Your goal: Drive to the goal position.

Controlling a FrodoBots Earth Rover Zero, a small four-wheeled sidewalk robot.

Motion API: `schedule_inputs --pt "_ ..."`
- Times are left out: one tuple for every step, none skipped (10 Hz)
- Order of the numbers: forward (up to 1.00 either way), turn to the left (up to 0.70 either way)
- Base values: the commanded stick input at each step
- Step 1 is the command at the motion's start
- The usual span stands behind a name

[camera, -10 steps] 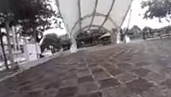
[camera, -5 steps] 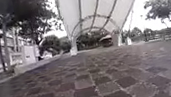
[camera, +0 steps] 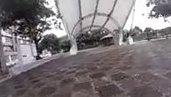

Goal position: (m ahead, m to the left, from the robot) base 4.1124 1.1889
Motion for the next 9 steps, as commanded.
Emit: schedule_inputs --pt "1.0 0.0" --pt "1.0 0.0" --pt "1.0 0.0" --pt "1.0 0.0" --pt "1.0 0.0" --pt "1.0 0.0" --pt "1.0 0.0" --pt "1.0 0.0" --pt "1.0 0.0"
